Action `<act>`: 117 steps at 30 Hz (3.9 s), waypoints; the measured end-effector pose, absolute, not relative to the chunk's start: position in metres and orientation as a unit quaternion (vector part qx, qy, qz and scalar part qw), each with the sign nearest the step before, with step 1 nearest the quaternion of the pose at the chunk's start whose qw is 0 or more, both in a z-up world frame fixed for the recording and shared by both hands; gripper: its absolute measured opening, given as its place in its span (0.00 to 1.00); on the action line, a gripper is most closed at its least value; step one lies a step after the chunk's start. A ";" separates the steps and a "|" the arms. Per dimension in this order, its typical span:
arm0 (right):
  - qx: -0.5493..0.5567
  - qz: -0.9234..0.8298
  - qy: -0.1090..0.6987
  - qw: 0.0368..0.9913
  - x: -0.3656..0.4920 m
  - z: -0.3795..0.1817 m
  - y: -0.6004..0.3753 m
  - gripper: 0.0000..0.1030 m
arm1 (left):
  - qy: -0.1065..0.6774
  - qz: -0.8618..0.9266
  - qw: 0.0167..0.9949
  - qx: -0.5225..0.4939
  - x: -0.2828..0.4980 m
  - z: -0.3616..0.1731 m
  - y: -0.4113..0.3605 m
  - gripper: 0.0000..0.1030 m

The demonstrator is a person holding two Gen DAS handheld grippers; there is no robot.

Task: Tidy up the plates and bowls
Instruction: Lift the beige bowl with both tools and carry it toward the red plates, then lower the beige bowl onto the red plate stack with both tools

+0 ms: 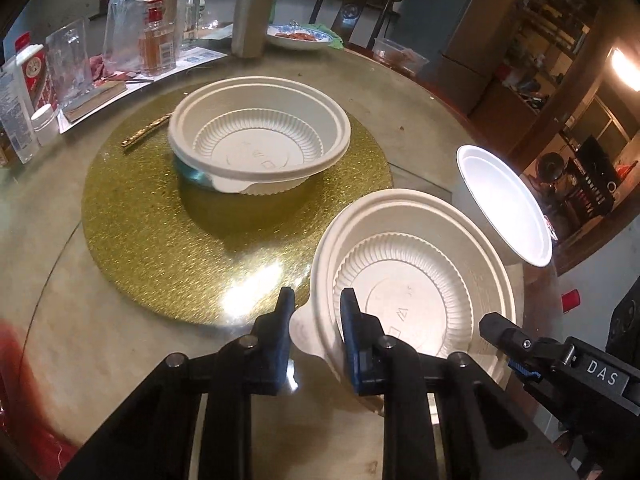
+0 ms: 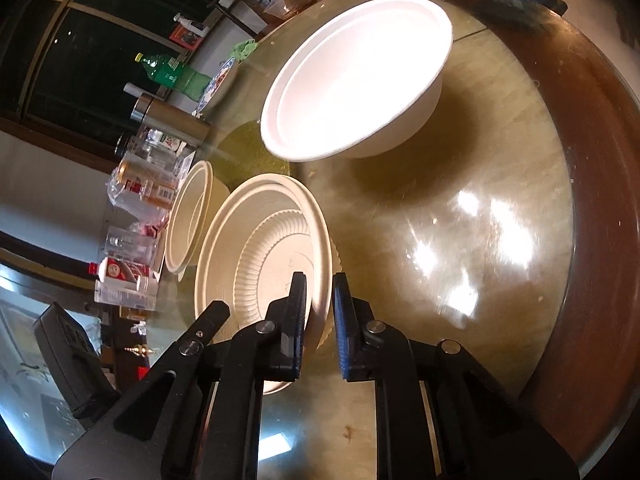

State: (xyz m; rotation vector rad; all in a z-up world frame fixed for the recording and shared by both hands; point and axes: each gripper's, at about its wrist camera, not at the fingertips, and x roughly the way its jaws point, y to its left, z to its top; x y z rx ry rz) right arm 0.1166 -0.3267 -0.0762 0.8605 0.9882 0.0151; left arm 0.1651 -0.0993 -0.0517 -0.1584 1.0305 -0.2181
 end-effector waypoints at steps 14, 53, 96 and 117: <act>0.360 0.055 0.448 0.817 0.088 -0.049 -0.277 0.11 | 0.443 -0.085 0.888 -0.085 0.116 -0.020 -0.052 0.21; 0.268 0.194 0.431 0.840 0.074 -0.020 -0.124 0.11 | 0.341 0.033 0.932 -0.119 0.025 0.003 0.078 0.22; 0.185 0.294 0.449 0.823 0.088 -0.015 0.012 0.11 | 0.323 0.186 0.919 -0.126 -0.005 0.012 0.171 0.22; 0.170 0.304 0.465 0.814 0.089 -0.022 0.035 0.11 | 0.328 0.211 0.913 -0.124 -0.010 0.008 0.184 0.22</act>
